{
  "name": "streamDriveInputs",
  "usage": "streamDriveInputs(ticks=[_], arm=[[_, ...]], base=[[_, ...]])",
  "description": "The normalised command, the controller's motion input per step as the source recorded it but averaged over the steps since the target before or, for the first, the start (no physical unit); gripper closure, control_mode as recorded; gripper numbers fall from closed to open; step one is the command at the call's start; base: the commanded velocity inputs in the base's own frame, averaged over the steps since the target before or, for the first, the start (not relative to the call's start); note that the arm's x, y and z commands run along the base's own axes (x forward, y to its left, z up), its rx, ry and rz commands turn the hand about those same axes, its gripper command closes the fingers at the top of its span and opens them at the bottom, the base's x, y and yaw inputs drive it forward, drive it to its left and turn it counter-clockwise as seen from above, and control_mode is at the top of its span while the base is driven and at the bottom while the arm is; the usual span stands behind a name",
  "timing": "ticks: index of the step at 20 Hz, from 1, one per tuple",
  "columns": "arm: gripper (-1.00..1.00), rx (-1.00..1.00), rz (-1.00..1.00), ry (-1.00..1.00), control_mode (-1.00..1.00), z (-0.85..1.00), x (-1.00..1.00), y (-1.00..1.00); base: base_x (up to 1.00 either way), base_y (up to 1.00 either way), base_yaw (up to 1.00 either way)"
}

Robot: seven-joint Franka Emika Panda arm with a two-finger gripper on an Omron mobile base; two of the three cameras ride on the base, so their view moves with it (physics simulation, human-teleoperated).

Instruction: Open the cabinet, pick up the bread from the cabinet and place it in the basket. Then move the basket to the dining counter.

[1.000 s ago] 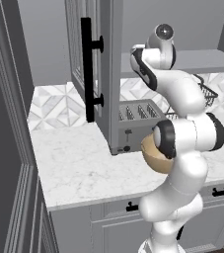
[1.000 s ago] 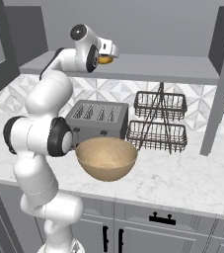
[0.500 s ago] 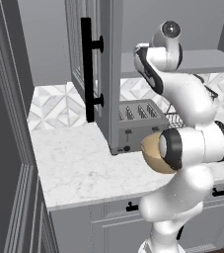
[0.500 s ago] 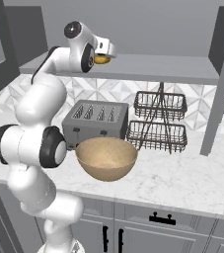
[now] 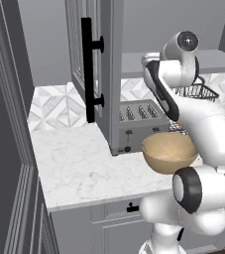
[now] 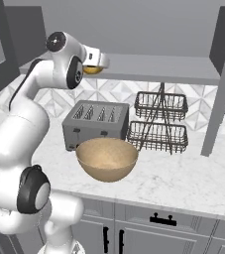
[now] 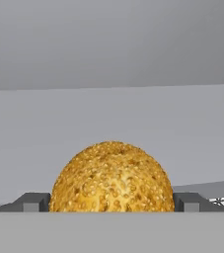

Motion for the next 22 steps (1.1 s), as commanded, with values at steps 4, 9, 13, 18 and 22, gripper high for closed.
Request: streamDriveInputs(ticks=[4,9,13,18,22], arm=[[1.0,0.0,0.0,0.03,-1.0,0.08,-1.0,0.0],[1.0,0.0,0.0,0.14,-1.0,-0.03,-1.0,0.0],[1.0,0.0,0.0,0.27,-1.0,-0.51,-1.0,0.0],[1.0,0.0,0.0,0.34,-1.0,-0.94,-0.27,-0.13],[1.0,0.0,0.0,0.35,-1.0,-1.0,0.16,-0.29]], base=[[0.0,0.0,0.0],[0.0,0.0,0.0],[0.0,0.0,0.0],[0.0,0.0,0.0],[0.0,0.0,0.0]])
